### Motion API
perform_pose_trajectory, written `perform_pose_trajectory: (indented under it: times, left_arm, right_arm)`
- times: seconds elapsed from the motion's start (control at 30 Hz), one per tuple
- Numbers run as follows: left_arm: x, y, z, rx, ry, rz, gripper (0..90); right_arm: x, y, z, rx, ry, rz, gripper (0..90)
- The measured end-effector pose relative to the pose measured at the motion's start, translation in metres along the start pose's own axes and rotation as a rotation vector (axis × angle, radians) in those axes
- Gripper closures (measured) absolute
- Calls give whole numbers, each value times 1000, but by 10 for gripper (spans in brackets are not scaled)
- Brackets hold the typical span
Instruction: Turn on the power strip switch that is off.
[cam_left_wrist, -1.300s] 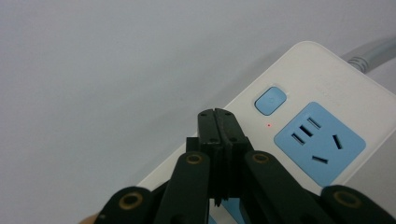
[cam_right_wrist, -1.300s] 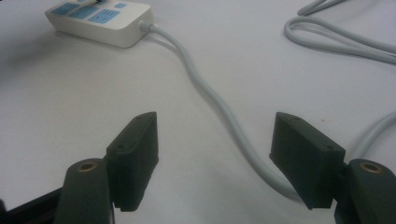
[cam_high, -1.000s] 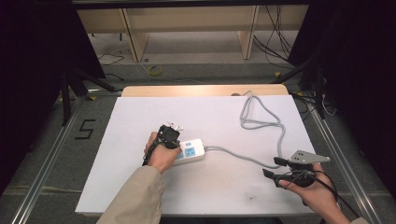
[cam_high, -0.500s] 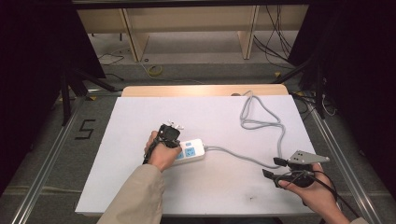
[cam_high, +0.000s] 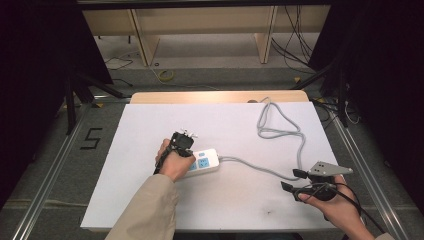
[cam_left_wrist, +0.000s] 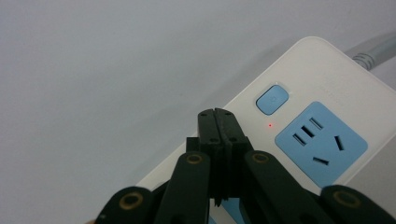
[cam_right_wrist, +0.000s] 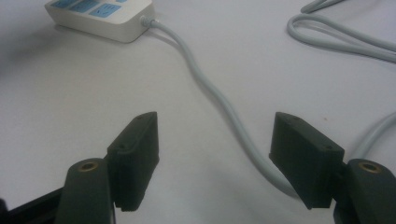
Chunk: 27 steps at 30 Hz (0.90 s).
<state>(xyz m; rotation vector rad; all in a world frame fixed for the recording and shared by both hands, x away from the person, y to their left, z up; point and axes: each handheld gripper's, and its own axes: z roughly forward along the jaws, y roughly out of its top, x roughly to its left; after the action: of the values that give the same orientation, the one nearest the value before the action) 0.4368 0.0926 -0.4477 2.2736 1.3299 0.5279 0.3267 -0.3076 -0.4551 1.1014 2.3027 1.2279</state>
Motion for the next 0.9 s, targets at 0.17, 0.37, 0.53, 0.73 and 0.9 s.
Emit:
perform_pose_trajectory:
  times: [0.17, 0.37, 0.53, 0.73, 0.9]
  left_arm:
    - [1, 0, 1, 1, -6, -18, 900]
    - [0, 0, 1, 4, 1, -9, 900]
    - [-2, 0, 1, 4, 10, 7, 900]
    - [-3, 0, 1, 1, 16, 18, 900]
    - [-2, 0, 1, 0, 9, 10, 900]
  right_arm:
    - [0, 0, 0, 1, 0, -1, 331]
    - [0, 0, 0, 2, -1, -1, 334]
    - [0, 0, -1, 4, 0, -2, 334]
    - [0, 0, -1, 5, -2, -5, 334]
    - [0, 0, -1, 5, -3, -6, 335]
